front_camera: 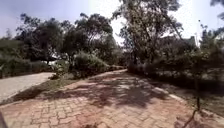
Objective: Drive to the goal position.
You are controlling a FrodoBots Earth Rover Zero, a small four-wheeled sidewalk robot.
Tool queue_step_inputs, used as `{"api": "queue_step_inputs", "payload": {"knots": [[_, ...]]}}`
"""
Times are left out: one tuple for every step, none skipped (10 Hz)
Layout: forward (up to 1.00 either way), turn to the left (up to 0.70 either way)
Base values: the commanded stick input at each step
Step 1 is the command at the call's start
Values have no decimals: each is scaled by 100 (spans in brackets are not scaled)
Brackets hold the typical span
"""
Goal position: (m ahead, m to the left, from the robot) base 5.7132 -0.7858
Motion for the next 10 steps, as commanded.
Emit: {"api": "queue_step_inputs", "payload": {"knots": [[30,0],[30,0],[30,0],[30,0],[30,0],[30,0],[30,0],[30,0],[30,0],[30,0]]}}
